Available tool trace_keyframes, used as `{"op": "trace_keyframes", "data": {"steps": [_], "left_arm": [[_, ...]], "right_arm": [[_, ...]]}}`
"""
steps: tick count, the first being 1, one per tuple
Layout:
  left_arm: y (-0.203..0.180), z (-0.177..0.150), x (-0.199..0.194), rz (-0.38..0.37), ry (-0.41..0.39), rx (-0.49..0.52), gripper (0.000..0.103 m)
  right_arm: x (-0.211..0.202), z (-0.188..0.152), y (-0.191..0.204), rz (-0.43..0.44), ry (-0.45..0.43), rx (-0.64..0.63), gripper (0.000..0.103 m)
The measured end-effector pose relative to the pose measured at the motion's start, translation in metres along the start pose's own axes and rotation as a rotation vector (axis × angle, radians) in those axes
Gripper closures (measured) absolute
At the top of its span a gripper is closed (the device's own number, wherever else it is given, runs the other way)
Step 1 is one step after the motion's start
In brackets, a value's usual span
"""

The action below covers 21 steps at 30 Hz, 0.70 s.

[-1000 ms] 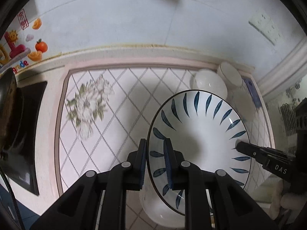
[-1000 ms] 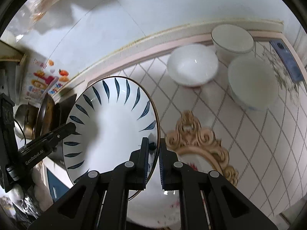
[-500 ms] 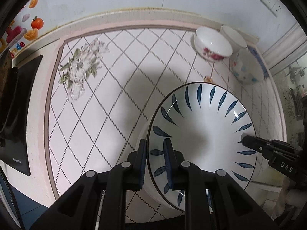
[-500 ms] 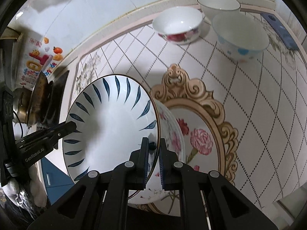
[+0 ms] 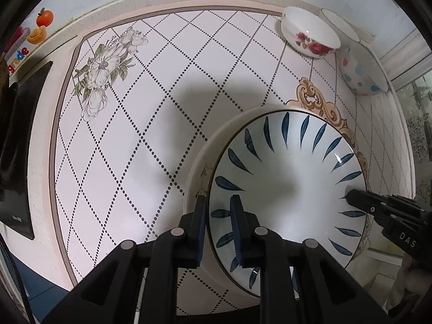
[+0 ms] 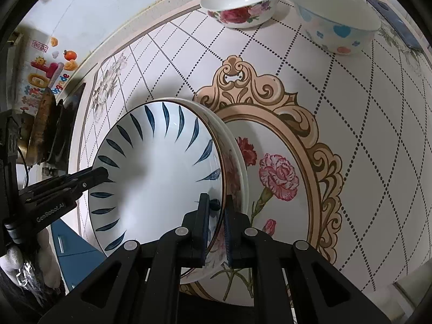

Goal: Organize plates and bowls
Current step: 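Lift the blue-striped plate with both tools and lower it onto the stack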

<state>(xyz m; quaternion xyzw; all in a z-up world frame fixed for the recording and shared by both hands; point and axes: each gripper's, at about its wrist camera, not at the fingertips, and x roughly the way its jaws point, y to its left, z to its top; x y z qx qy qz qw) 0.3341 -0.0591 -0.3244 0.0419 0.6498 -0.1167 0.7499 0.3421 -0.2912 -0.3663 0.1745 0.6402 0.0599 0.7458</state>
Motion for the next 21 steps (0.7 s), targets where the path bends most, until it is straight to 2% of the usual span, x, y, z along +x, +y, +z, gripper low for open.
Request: {"op": "trace_keyframes", "data": {"steps": [15, 21], "left_arm": [[-0.002, -0.001, 0.007, 0.039, 0.015, -0.015, 0.088], [0.002, -0.01, 0.008, 0.014, 0.029, -0.089, 0.087]], "right_arm": [[0.013, 0.002, 0.005, -0.007, 0.012, -0.039, 0.092], [0.014, 0.005, 0.003, 0.009, 0.032, -0.032, 0.089]]}}
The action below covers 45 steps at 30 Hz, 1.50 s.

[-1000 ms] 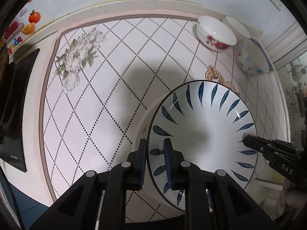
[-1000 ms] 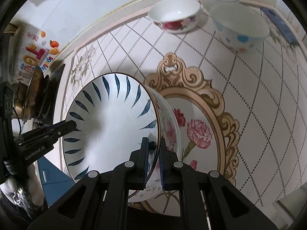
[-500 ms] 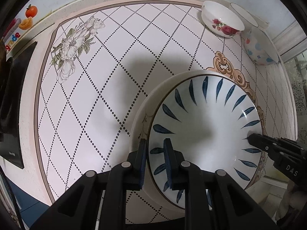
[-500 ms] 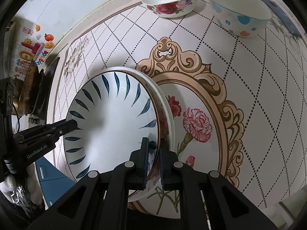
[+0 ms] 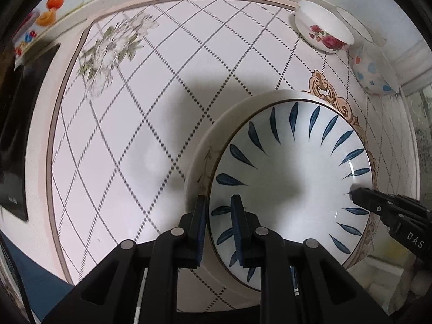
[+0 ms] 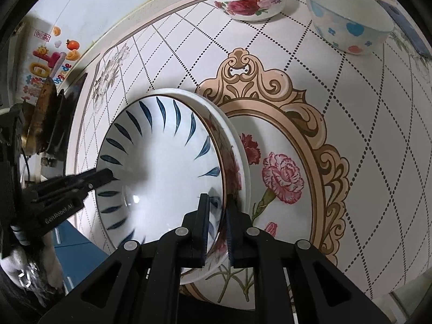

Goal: Organize plates and bowls
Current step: 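Lift the blue-striped plate with both tools and lower it onto the stack, then open both tools and raise them away from the plate stack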

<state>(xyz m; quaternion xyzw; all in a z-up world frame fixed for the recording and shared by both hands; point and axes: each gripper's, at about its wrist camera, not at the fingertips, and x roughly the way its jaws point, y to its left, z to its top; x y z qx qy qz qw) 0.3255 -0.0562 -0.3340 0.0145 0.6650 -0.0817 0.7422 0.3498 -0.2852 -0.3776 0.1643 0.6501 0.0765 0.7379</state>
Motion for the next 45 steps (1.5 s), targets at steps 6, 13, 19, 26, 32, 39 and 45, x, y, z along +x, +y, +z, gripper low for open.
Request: {"op": "trace_keyframes", "data": {"steps": [6, 13, 19, 26, 32, 39, 45], "left_arm": [[0.002, -0.009, -0.002, -0.005, 0.0, -0.055, 0.087], [0.004, -0.019, -0.019, 0.011, -0.022, -0.087, 0.087], [-0.002, -0.033, -0.069, -0.005, -0.101, -0.084, 0.087], [-0.024, -0.057, -0.139, -0.012, -0.225, -0.044, 0.087], [-0.031, -0.091, -0.191, -0.031, -0.297, -0.018, 0.086], [-0.038, -0.128, -0.238, -0.048, -0.38, -0.002, 0.077], [-0.043, -0.147, -0.262, -0.08, -0.409, 0.012, 0.077]], "right_arm": [[-0.003, 0.002, 0.005, -0.028, 0.019, -0.02, 0.086], [-0.016, -0.003, 0.014, -0.078, 0.015, -0.077, 0.084], [-0.041, -0.013, 0.024, -0.055, -0.008, -0.083, 0.084], [-0.111, -0.045, 0.056, -0.041, -0.106, -0.11, 0.056], [-0.184, -0.083, 0.076, -0.052, -0.207, -0.118, 0.043], [-0.247, -0.137, 0.098, -0.068, -0.288, -0.149, 0.033], [-0.286, -0.173, 0.11, -0.049, -0.335, -0.149, 0.032]]}}
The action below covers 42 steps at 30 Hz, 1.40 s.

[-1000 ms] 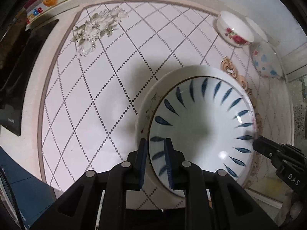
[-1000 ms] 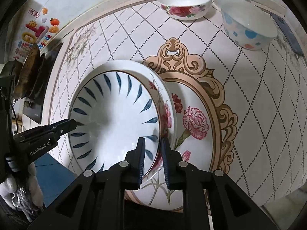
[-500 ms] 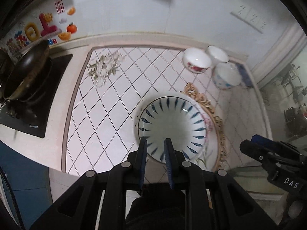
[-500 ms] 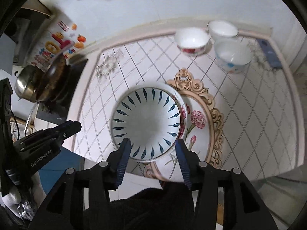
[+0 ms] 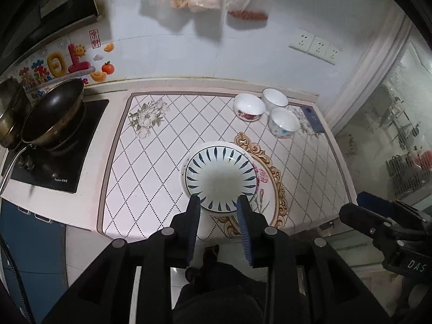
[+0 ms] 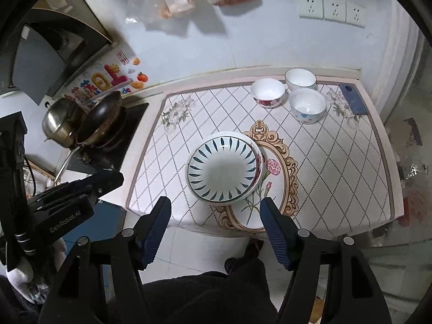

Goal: Organize plates and bowls
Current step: 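Open both tools and raise them away from the plate stack, then grip a white bowl rim with the left tool while the right tool grips another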

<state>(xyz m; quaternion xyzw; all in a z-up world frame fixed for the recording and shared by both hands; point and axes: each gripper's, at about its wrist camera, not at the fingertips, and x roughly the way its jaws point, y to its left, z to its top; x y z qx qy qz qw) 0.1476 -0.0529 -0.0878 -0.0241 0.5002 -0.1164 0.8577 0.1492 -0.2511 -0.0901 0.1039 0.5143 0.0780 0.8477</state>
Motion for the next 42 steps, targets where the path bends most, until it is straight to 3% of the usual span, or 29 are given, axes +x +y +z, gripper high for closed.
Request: {"op": "trace_keyframes", "data": {"steps": [6, 12, 20, 26, 28, 34, 39, 41, 42], "left_arm": [[-0.006, 0.011, 0.005, -0.022, 0.0, -0.01, 0.077], [-0.015, 0.059, 0.065, -0.036, 0.038, -0.054, 0.072], [-0.02, 0.161, 0.201, -0.01, 0.135, -0.178, 0.072], [-0.022, 0.219, 0.32, -0.105, 0.309, -0.283, 0.072], [-0.024, 0.228, 0.345, -0.113, 0.332, -0.307, 0.072], [-0.03, 0.252, 0.408, -0.103, 0.415, -0.308, 0.072], [-0.039, 0.252, 0.441, -0.091, 0.461, -0.28, 0.072], [-0.044, 0.249, 0.446, -0.075, 0.456, -0.263, 0.078], [-0.046, 0.249, 0.449, -0.07, 0.456, -0.254, 0.087]], "right_arm": [[-0.022, -0.001, 0.0, 0.006, -0.026, 0.014, 0.03], [0.015, 0.038, -0.039, 0.043, -0.007, 0.075, 0.03], [0.12, 0.156, -0.126, 0.102, 0.033, 0.197, 0.03], [0.241, 0.252, -0.173, 0.045, 0.186, 0.165, 0.03], [0.274, 0.271, -0.185, 0.04, 0.227, 0.165, 0.031], [0.358, 0.314, -0.204, -0.011, 0.318, 0.138, 0.059], [0.407, 0.326, -0.211, -0.053, 0.406, 0.116, 0.07], [0.419, 0.326, -0.211, -0.053, 0.425, 0.102, 0.086], [0.425, 0.326, -0.21, -0.057, 0.437, 0.089, 0.088]]}}
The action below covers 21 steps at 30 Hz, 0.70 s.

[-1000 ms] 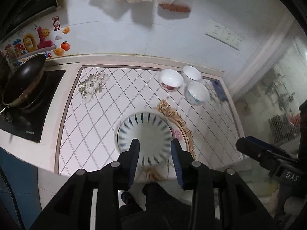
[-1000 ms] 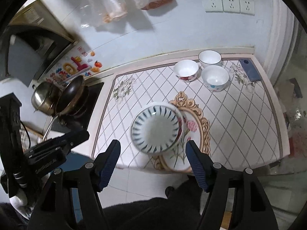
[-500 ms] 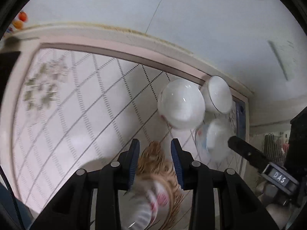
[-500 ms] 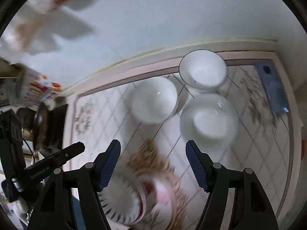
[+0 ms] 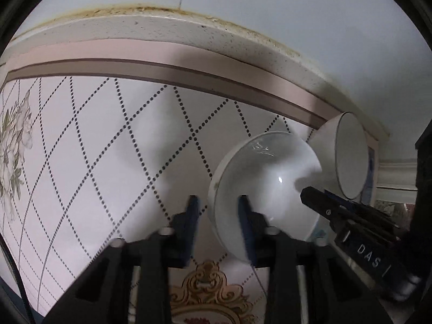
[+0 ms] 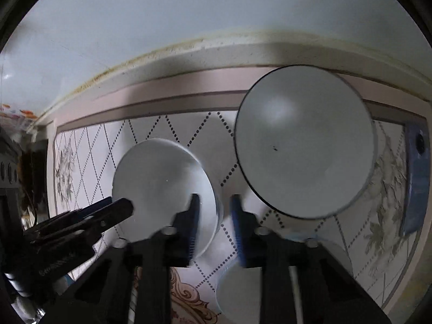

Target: Organize plates and bowls

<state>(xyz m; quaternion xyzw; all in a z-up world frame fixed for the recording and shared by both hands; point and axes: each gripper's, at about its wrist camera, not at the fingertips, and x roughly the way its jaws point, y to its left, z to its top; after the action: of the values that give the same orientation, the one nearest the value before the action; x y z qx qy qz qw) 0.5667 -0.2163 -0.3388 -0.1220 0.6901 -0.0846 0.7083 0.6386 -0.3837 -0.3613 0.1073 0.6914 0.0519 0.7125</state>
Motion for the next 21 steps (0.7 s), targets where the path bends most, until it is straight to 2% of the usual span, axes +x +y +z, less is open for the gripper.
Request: {"op": "trace_keyframes", "data": {"steps": [4, 11, 16, 21], "left_arm": [[-0.006, -0.002, 0.0, 0.053, -0.026, 0.034, 0.088], [-0.008, -0.017, -0.023, 0.081, -0.061, 0.058, 0.088], [-0.008, -0.033, -0.055, 0.073, -0.094, 0.073, 0.088], [-0.014, -0.062, -0.089, 0.062, -0.102, 0.128, 0.088]], "right_arm": [[0.009, -0.004, 0.009, -0.037, 0.004, -0.039, 0.089], [0.004, -0.011, 0.012, -0.018, 0.017, -0.051, 0.089], [-0.023, -0.021, 0.02, -0.004, -0.009, -0.08, 0.089], [-0.059, -0.045, 0.026, 0.009, -0.029, -0.119, 0.089]]}}
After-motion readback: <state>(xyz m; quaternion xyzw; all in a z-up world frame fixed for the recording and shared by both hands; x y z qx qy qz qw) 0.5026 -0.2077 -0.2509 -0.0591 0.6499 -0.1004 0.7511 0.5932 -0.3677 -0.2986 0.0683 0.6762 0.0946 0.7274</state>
